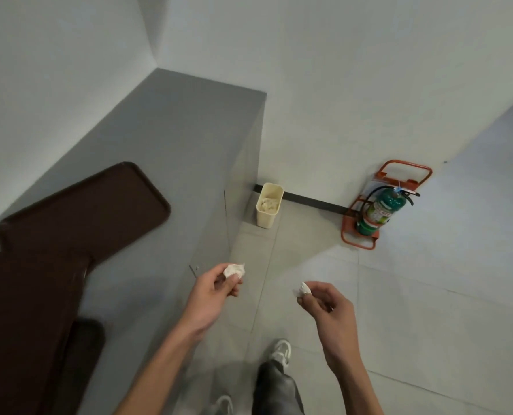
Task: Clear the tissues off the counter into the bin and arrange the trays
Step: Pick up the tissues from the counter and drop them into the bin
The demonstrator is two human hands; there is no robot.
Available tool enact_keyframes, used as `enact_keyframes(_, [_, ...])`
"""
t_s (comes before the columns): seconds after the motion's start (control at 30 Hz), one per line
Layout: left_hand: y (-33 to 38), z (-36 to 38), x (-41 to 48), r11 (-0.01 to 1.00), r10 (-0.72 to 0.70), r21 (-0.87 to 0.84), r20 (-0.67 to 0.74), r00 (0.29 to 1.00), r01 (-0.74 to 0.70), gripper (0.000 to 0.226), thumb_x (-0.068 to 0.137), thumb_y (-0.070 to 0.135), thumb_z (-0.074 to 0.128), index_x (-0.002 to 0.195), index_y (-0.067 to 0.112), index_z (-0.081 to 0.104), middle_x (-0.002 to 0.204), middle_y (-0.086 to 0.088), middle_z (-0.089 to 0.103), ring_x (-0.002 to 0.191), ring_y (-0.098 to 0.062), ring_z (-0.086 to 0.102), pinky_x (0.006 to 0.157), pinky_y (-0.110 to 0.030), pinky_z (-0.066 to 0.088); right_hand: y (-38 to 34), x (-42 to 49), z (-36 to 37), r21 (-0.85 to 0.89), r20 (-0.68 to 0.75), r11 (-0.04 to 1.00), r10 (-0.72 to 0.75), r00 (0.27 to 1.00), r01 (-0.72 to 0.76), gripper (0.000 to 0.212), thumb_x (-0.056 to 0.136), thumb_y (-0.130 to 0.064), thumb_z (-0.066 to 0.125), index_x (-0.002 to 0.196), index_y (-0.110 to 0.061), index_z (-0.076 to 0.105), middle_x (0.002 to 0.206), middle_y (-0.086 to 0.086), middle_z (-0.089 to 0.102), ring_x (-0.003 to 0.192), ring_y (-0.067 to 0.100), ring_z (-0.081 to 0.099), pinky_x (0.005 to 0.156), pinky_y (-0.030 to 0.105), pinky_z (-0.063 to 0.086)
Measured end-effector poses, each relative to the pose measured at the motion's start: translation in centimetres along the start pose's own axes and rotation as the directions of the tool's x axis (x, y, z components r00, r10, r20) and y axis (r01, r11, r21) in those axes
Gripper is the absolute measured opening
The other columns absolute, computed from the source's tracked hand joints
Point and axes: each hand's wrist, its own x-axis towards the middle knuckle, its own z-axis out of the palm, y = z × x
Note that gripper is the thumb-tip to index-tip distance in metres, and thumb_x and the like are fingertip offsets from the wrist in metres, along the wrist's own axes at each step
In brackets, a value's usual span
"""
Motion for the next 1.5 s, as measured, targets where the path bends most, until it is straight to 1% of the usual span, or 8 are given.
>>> enact_keyframes(0.33, [2.5,8.3,22.0,0.997,-0.069,0.038,-0.091,0.993,0.072,0.017,0.105,0.019,0.057,0.115,0.019,0.071,0.098,-0.007,0.078,0.09,-0.017,0.075,0.085,-0.029,0.059,-2.8,25.8,-1.1,-0.141,0.122,0.988,0.086,0.989,-0.068,0.017,0.095,-0.003,0.075,0.1,-0.019,0.078,0.094,0.003,0.081,0.093,0.018,0.079,0.09,0.04,0.064])
enact_keyframes(0.5, [2.4,10.4,32.2,0.989,-0.098,0.094,-0.171,0.98,0.115,0.015,0.102,0.021,0.063,0.112,0.026,0.073,0.091,-0.004,0.078,0.085,-0.018,0.075,0.089,-0.045,0.061,-3.6,37.4,0.1,-0.263,0.162,0.962,0.115,0.98,-0.069,0.02,0.096,-0.007,0.074,0.1,-0.027,0.077,0.099,-0.007,0.081,0.094,0.011,0.078,0.089,0.038,0.064])
enact_keyframes(0.67, [1.1,12.0,43.7,0.974,-0.14,0.141,-0.252,0.958,0.179,0.02,0.094,0.024,0.074,0.111,0.026,0.064,0.106,0.004,0.077,0.093,-0.012,0.075,0.084,-0.036,0.062,-0.6,49.2,2.3,-0.372,0.156,0.923,0.168,0.973,-0.1,0.016,0.098,-0.019,0.076,0.103,-0.035,0.076,0.099,-0.019,0.078,0.093,0.003,0.075,0.088,0.032,0.065])
enact_keyframes(0.97, [-9.1,14.8,65.1,0.874,-0.204,0.375,-0.293,0.934,0.309,0.018,0.085,0.02,0.084,0.088,0.025,0.067,0.084,0.015,0.073,0.079,0.006,0.069,0.065,-0.012,0.052,9.9,70.2,7.6,-0.566,0.186,0.812,0.292,0.938,-0.141,0.018,0.094,-0.016,0.078,0.106,-0.029,0.075,0.103,-0.017,0.077,0.086,0.0,0.074,0.084,0.029,0.064])
enact_keyframes(1.13, [-18.4,16.3,74.3,0.843,-0.198,0.428,-0.316,0.928,0.326,0.013,0.086,0.02,0.083,0.09,0.025,0.071,0.082,0.014,0.072,0.072,0.002,0.069,0.061,-0.008,0.048,18.5,81.3,11.3,-0.641,0.244,0.762,0.317,0.916,-0.093,0.018,0.097,-0.016,0.073,0.114,-0.024,0.075,0.11,-0.009,0.076,0.086,0.0,0.072,0.071,0.008,0.055])
enact_keyframes(1.23, [-24.6,16.8,79.2,0.785,-0.196,0.524,-0.297,0.934,0.331,0.013,0.091,0.017,0.074,0.092,0.028,0.068,0.089,0.008,0.071,0.077,-0.004,0.068,0.059,-0.007,0.046,23.8,87.9,14.2,-0.677,0.293,0.736,0.29,0.911,-0.016,0.022,0.1,-0.012,0.067,0.12,-0.02,0.073,0.116,0.0,0.074,0.092,0.014,0.075,0.076,0.021,0.062])
enact_keyframes(1.37, [-32.4,17.6,84.6,0.714,-0.196,0.618,-0.273,0.942,0.328,0.024,0.09,0.006,0.069,0.094,0.029,0.071,0.1,-0.001,0.07,0.093,-0.021,0.069,0.08,-0.036,0.059,29.0,95.1,18.2,-0.748,0.364,0.646,0.211,0.907,0.15,0.029,0.099,-0.008,0.059,0.125,-0.013,0.07,0.126,0.015,0.069,0.105,0.033,0.07,0.09,0.037,0.059])
enact_keyframes(1.5, [-37.5,18.9,88.8,0.582,-0.273,0.759,-0.156,0.949,0.292,0.022,0.099,0.013,0.062,0.117,0.021,0.071,0.125,-0.005,0.064,0.116,-0.024,0.062,0.098,-0.04,0.054,32.7,99.3,21.0,-0.789,0.484,0.544,0.261,0.835,0.287,0.047,0.099,0.001,0.059,0.144,-0.011,0.059,0.15,0.02,0.051,0.124,0.039,0.063,0.102,0.051,0.058])
